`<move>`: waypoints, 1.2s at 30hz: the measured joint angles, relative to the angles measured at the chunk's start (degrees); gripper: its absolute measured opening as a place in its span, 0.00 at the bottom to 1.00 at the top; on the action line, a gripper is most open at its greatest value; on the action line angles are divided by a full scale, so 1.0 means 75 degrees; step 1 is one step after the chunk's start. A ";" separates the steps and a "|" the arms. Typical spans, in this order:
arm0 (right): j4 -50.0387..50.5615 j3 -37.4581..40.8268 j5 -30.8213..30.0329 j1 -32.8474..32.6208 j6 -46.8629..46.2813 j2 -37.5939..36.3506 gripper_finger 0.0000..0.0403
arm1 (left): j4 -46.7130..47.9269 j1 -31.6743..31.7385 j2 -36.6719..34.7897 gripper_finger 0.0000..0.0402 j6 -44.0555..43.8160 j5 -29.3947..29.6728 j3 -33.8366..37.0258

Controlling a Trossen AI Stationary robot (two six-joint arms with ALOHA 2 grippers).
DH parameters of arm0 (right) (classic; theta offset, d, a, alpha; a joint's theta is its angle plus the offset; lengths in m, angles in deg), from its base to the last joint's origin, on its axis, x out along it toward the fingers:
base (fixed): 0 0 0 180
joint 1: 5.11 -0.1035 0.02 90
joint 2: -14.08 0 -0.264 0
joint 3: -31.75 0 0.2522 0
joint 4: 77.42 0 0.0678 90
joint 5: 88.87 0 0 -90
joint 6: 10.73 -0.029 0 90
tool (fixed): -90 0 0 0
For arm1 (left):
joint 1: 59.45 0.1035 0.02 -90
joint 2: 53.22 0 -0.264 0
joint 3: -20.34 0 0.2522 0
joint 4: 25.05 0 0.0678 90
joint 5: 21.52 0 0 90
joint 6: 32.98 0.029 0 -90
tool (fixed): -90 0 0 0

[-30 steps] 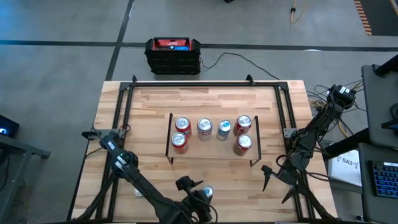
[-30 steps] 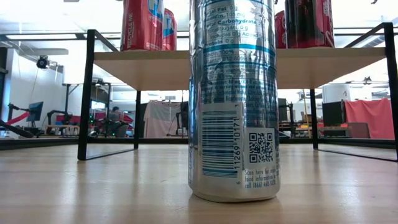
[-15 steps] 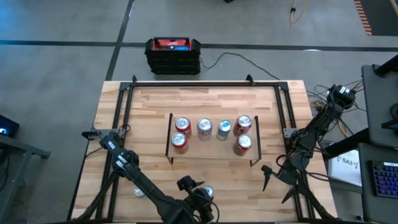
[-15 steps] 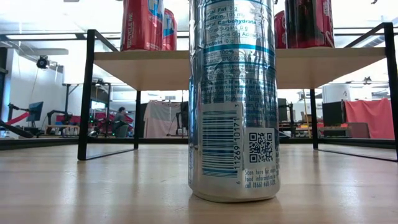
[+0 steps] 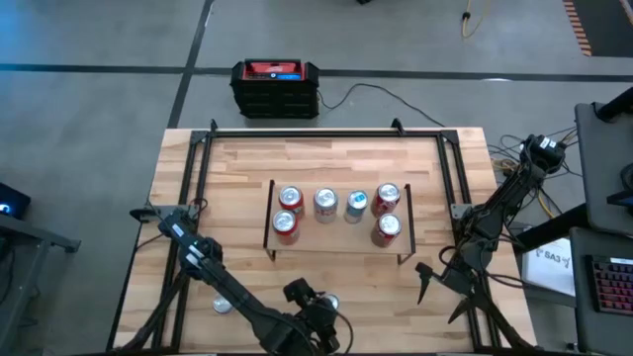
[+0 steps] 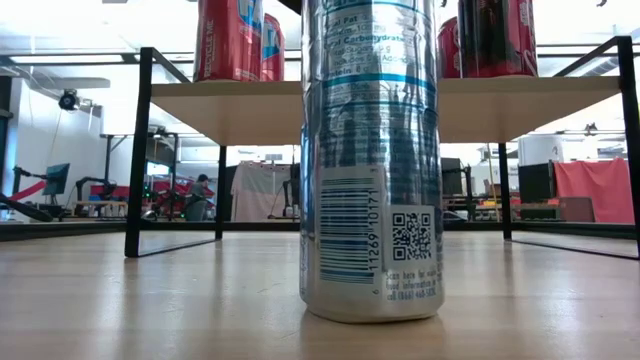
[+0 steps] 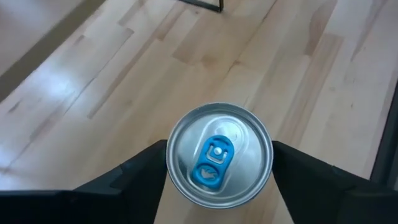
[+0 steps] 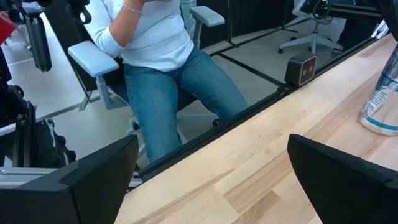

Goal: Place canned beverage on shelf
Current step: Put the blue soda can on the shelf

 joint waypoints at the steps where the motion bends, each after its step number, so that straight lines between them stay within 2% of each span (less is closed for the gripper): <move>1: 0.0000 0.0000 0.0002 0.0000 0.0008 0.0000 0.99 | -0.0001 0.0010 0.0000 0.63 0.0062 -0.0071 0.0000; 6: 0.0000 0.0000 0.0000 0.0000 0.0007 0.0000 0.99 | 0.0007 0.0022 -0.0017 0.55 0.0399 -0.0263 -0.0047; 16: -0.0001 0.0000 0.0003 0.0000 0.0005 0.0000 0.99 | 0.0062 0.0022 -0.0006 0.58 0.1972 -0.0726 -0.0402; 22: 0.0009 0.0000 0.0001 0.0000 0.0009 0.0000 0.99 | -0.0150 0.0017 -0.0115 0.56 0.3129 -0.0698 -0.0402; 27: 0.0015 0.0000 0.0003 0.0000 0.0009 0.0000 0.99 | -0.0818 0.0015 -0.0201 0.56 0.2968 -0.0454 -0.0414; 36: 0.0020 0.0000 0.0000 0.0000 0.0009 0.0000 0.99 | -0.0936 0.0110 -0.0201 0.56 0.1230 -0.0079 -0.0414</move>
